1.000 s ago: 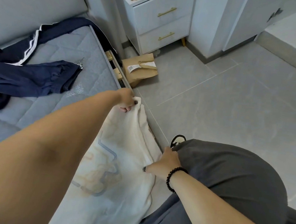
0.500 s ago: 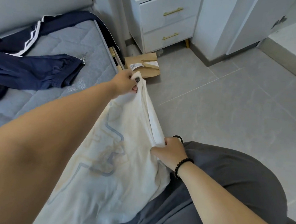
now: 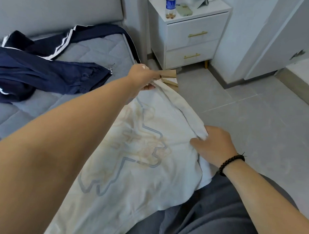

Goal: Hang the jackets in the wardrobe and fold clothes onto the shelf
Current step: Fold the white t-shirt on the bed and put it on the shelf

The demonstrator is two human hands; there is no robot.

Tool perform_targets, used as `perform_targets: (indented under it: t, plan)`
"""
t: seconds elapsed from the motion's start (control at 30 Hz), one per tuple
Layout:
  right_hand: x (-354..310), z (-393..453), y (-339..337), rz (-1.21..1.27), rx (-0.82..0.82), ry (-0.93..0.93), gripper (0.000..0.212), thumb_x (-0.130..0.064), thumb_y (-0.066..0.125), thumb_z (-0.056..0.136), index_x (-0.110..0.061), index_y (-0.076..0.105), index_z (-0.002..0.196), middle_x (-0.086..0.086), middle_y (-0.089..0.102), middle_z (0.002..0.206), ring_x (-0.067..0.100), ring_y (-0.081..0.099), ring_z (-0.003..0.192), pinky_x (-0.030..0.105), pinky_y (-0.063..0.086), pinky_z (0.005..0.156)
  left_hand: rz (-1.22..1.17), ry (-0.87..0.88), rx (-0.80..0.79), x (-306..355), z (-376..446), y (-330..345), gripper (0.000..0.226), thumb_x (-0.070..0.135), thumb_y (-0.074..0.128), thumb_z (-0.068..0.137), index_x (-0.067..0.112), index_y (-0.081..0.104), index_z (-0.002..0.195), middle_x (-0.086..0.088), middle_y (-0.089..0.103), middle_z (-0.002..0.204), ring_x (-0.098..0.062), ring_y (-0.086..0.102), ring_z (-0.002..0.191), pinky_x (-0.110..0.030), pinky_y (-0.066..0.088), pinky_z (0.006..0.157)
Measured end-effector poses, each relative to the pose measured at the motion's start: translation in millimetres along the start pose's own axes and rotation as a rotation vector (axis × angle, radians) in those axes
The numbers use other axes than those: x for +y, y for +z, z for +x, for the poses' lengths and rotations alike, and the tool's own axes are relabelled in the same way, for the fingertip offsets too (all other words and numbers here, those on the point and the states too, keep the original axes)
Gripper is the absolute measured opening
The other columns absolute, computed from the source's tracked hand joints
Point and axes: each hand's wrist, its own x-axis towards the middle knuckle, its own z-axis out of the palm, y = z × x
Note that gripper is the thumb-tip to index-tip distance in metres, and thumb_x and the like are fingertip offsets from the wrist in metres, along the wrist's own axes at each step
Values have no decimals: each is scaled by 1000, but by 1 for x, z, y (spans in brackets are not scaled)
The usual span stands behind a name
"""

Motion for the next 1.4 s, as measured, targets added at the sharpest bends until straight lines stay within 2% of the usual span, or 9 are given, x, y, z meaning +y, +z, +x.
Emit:
perform_targets:
  t: [0.23, 0.33, 0.43, 0.5, 0.73, 0.93, 1.2, 1.33, 1.4]
  plan:
    - [-77, -43, 32, -79, -170, -172, 11, -21, 63, 76, -18, 52, 74, -5, 58, 69, 7, 53, 59, 11, 38, 43, -1, -62, -141, -10, -43, -116, 47, -1, 78, 76, 17, 40, 57, -9, 53, 83, -18, 72, 86, -25, 58, 72]
    - [-111, -71, 67, -128, -305, -302, 23, -25, 63, 79, -23, 40, 73, -8, 48, 71, 4, 44, 60, 14, 38, 47, 105, -76, 25, -24, -77, -172, 36, 3, 86, 68, 14, 56, 83, -2, 55, 96, -11, 69, 78, -15, 55, 62]
    - [-142, -95, 112, -169, -464, -395, 31, -26, 58, 83, -26, 28, 73, -8, 40, 73, 5, 37, 60, 18, 28, 43, 94, -92, 217, -45, -103, -214, 69, 6, 90, 63, 13, 57, 124, -2, 56, 116, -18, 67, 96, -23, 58, 71]
    - [-160, -107, 142, -131, -552, -403, 26, -24, 56, 84, -23, 30, 80, -8, 39, 76, 9, 39, 65, 18, 26, 47, 85, -117, 312, -63, -116, -235, 69, 6, 88, 67, 10, 56, 128, -7, 62, 113, -23, 68, 97, -31, 59, 80]
    - [-198, -143, 221, -85, -802, -268, 29, -8, 50, 84, -18, 28, 100, -1, 42, 89, 21, 44, 86, 24, 37, 63, 185, -239, 578, -130, -138, -294, 33, 15, 75, 85, 7, 65, 116, -7, 66, 83, -17, 60, 65, -29, 55, 66]
    - [-212, -154, 262, -120, -870, -178, 37, -8, 55, 84, -17, 33, 112, 7, 50, 117, 25, 52, 108, 34, 45, 91, -115, -282, 901, -168, -132, -297, 22, 18, 68, 90, 9, 69, 110, 0, 67, 83, -19, 61, 81, -30, 51, 78]
    - [-185, -183, 282, -227, -1183, -437, 41, -11, 56, 91, -4, 47, 130, 14, 37, 120, 37, 51, 115, 44, 39, 102, 169, -290, 807, -202, -166, -283, 50, 36, 68, 88, 17, 48, 130, 0, 59, 115, -19, 56, 100, -27, 41, 81]
    - [-175, -171, 267, -117, -1196, -412, 38, -4, 47, 96, 1, 51, 133, 19, 46, 105, 25, 48, 121, 21, 29, 103, 234, -216, 788, -225, -221, -255, 58, 33, 69, 88, 15, 41, 135, 1, 50, 117, -16, 50, 103, -28, 39, 84]
    - [-156, -164, 244, -15, -998, -367, 32, -7, 52, 90, -9, 59, 121, 0, 50, 106, 13, 55, 105, 13, 37, 94, 239, -229, 797, -237, -254, -237, 54, 32, 66, 89, 15, 42, 135, 3, 52, 117, -15, 52, 102, -32, 40, 83]
